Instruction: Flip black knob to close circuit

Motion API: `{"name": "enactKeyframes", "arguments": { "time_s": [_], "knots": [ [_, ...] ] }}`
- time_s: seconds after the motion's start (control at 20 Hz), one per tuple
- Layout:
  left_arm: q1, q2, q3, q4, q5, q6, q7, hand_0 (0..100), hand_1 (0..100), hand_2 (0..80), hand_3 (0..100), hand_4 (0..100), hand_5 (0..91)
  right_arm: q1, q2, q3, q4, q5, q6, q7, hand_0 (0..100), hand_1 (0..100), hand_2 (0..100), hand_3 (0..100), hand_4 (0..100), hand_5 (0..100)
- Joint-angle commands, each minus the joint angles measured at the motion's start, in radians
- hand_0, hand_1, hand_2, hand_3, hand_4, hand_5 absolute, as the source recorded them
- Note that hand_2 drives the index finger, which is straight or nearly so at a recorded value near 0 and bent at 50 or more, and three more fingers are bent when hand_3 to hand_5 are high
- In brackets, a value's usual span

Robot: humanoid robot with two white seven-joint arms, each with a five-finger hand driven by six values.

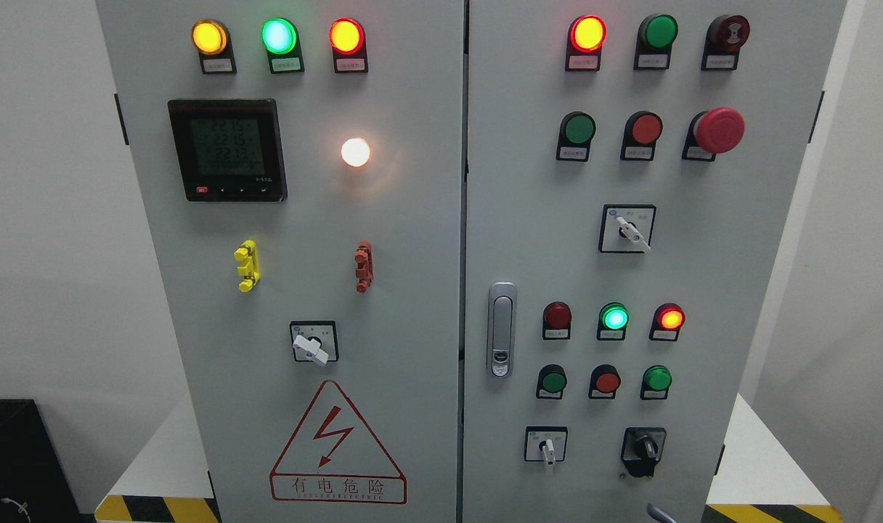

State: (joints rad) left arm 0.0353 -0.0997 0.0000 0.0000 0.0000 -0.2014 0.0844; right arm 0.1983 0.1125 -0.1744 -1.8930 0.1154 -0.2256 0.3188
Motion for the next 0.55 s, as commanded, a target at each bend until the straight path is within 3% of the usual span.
{"name": "enactKeyframes", "arguments": {
  "time_s": [0.0, 0.5],
  "knots": [
    [0.000, 0.000, -0.020, 0.023, -0.021, 0.000, 0.000, 0, 0, 0.0, 0, 0, 0.0, 0.015, 0.001, 0.000, 0.029, -0.083, -0.009, 0.042, 0, 7, 0, 0, 0, 0],
    [0.000, 0.000, -0.020, 0.023, -0.020, 0.000, 0.000, 0, 0, 0.0, 0, 0, 0.0, 0.010, 0.001, -0.007, 0.055, -0.105, -0.009, 0.048, 0, 5, 0, 0, 0, 0]
  ]
}}
